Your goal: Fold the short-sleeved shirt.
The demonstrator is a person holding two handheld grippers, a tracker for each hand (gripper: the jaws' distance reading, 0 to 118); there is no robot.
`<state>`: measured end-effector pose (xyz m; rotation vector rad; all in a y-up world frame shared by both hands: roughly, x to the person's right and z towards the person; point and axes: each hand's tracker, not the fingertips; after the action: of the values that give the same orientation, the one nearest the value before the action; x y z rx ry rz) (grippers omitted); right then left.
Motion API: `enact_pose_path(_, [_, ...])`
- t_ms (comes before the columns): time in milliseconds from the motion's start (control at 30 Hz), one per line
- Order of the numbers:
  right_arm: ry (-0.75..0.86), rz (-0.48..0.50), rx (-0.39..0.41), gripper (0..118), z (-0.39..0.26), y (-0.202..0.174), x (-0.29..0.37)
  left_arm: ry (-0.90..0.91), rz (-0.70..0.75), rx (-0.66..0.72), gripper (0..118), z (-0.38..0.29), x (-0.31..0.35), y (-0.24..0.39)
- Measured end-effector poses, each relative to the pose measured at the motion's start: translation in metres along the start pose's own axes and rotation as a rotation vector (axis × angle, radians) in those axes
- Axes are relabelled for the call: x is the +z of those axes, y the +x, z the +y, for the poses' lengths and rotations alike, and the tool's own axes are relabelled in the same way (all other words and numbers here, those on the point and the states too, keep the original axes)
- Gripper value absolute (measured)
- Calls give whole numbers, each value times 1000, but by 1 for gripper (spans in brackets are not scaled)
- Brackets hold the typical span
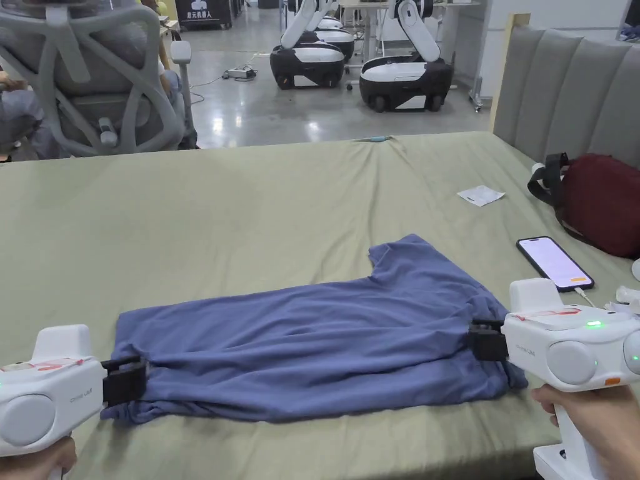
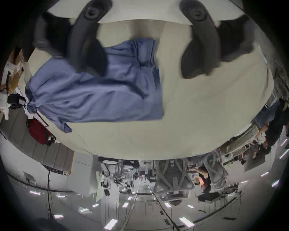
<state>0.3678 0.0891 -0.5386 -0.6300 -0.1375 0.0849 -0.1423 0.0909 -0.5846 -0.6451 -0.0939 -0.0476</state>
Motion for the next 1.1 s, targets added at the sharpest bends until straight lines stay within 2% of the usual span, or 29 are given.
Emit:
enact_pose_path(33, [-2, -3, -7, 61, 0, 3, -1, 25, -4, -10, 59, 2, 3, 1])
enact_pose_path(67, [2, -4, -16, 29, 1, 3, -2, 34, -14, -10, 24, 4, 3, 1])
enact_pose_path(100, [5, -2, -24, 1, 2, 3, -2, 40, -22, -4, 0, 4, 4, 3])
enact_pose_path(200, [0, 22, -28, 0, 2, -2, 0, 25, -58, 40, 0, 8, 2, 2])
enact_pose_path(400, [-23, 55, -25, 0, 3, -5, 0, 22, -40, 45, 0, 40, -31, -3])
enact_pose_path(433, [-26, 62, -25, 0, 2, -5, -1, 14, -42, 53, 7, 50, -42, -7])
enact_pose_path(467, [-24, 62, -24, 0, 2, -6, -3, -1, -40, 52, 28, 59, -54, -10])
enact_pose_path(500, [-23, 64, -22, 0, 2, -7, -5, -22, -35, 54, 58, 69, -68, -11])
enact_pose_path(533, [-26, 68, -20, 0, 2, -7, -7, -43, -24, 52, 94, 76, -83, -14])
enact_pose_path(567, [-31, 68, -15, 0, 2, -9, -9, -59, -5, 66, 111, 82, -100, -17])
enact_pose_path(600, [-36, 68, -14, 0, 1, -9, -11, -81, 1, 73, 114, 87, -115, -20])
enact_pose_path(733, [-59, 75, -20, 0, 1, -9, -21, -169, 34, 71, 98, 100, -172, -27])
enact_pose_path(867, [-78, 56, -2, 0, 3, -14, -32, -267, 30, 120, 87, 93, -200, -26])
enact_pose_path(1033, [-79, 69, -10, 0, 8, -19, -36, -255, 55, 74, 85, 82, -196, -15])
enact_pose_path(1067, [-77, 65, -6, 0, 9, -20, -37, -255, 65, 72, 79, 83, -192, -13])
enact_pose_path(1100, [-75, 64, -4, 0, 11, -20, -37, -250, 78, 67, 65, 86, -187, -12])
